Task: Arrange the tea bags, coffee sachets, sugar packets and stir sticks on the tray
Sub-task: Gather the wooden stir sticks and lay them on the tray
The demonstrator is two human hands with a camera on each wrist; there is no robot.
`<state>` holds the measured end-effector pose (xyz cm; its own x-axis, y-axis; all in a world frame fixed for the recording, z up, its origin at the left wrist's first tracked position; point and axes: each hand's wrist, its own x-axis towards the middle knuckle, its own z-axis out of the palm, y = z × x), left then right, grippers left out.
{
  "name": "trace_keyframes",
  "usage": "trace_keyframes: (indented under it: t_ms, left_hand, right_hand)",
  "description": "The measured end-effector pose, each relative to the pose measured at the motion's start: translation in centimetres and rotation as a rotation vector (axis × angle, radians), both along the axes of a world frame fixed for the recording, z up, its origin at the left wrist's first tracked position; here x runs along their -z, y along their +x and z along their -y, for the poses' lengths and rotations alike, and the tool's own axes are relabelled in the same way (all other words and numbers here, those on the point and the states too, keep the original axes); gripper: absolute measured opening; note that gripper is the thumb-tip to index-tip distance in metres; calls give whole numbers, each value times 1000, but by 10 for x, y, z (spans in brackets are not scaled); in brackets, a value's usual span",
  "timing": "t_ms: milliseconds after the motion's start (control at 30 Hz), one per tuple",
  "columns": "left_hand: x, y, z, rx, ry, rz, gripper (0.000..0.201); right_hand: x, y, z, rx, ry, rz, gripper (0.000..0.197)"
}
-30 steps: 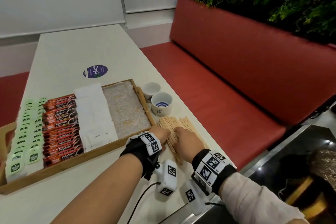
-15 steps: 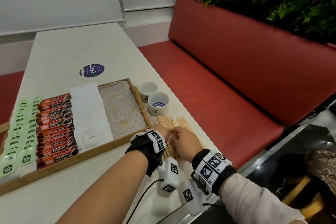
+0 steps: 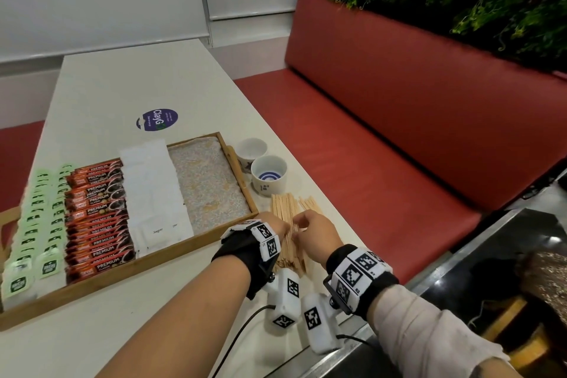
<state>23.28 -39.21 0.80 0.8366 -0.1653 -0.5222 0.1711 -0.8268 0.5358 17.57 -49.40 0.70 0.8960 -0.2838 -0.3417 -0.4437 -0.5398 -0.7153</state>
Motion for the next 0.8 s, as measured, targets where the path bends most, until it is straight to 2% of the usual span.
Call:
trace_keyframes:
  t_ms: [333, 467, 533, 800]
  left_hand:
    - [-1, -6, -5, 34, 70, -52, 35]
    - [-5, -8, -14, 32, 93, -96, 10]
    - [-6, -11, -22, -14, 62, -120, 23]
    - [-6, -22, -45, -42, 24, -133, 17]
  right_hand:
    - [6, -4, -16, 55, 115, 28, 26]
    - [9, -10, -23, 57, 144, 23, 26]
    - [10, -12, -28, 54, 150, 25, 26]
    - [13, -22, -44, 64, 176, 42, 29]
